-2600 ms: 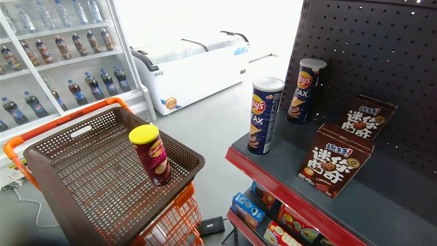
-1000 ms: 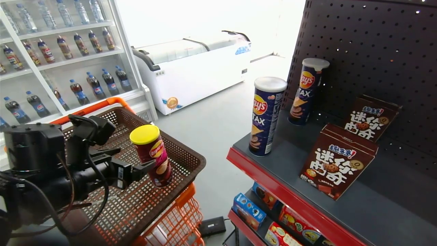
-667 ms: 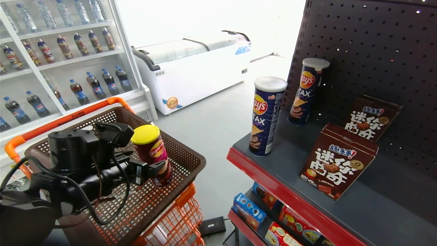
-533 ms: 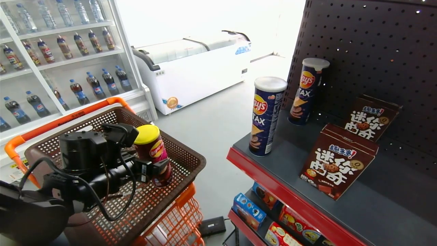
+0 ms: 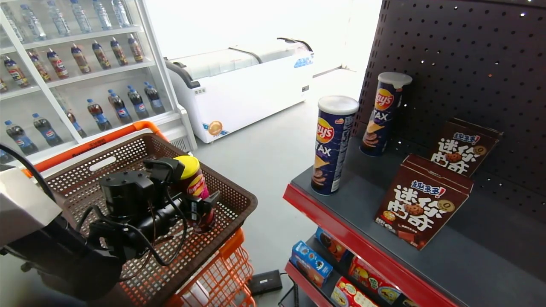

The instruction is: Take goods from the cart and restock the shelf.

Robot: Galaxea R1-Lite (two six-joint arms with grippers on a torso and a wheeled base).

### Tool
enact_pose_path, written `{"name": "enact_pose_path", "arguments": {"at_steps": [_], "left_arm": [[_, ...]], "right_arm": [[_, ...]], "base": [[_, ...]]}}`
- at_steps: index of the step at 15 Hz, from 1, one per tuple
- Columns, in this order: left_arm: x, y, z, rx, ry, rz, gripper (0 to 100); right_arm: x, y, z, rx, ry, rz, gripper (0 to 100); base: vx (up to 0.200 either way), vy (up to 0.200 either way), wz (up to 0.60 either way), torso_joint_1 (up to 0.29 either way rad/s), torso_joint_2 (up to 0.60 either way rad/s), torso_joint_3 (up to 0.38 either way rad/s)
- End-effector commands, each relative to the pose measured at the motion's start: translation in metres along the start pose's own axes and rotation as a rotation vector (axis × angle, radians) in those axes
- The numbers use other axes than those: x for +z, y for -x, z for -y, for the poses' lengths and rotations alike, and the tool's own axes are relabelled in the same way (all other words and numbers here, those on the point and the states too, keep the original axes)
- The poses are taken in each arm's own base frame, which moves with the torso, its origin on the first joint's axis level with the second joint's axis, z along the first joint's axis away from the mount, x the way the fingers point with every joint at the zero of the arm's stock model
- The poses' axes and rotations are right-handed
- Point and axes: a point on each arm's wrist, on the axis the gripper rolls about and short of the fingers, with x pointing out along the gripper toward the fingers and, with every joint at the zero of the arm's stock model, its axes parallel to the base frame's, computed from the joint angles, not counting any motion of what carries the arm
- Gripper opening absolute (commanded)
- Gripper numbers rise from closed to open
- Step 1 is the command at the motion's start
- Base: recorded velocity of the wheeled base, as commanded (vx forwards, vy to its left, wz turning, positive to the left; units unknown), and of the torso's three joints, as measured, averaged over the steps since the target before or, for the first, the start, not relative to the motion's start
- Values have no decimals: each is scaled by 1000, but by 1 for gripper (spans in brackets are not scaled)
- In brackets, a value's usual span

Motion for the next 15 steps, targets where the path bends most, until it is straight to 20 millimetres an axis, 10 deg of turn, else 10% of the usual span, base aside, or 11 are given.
{"name": "enact_pose_path", "arguments": {"at_steps": [1,2,3,8,15], "left_arm": [[-9,-7,0,1,0,-22,100],[-10,-8,0,2,2,-12,100],[-10,-10,0,2,2,-2,0],[-1,-13,4,108,-34,9,0],[83,40,11,-105,-96,100,0]], "right_arm": [[0,0,0,1,1,0,100],[0,0,0,1,1,0,100],[0,0,0,1,1,0,100],[0,0,0,1,1,0,100],[0,0,0,1,1,0,100]], "base": [[0,0,0,0,0,0],[0,0,0,0,0,0],[0,0,0,0,0,0],[0,0,0,0,0,0],[0,0,0,0,0,0]]}}
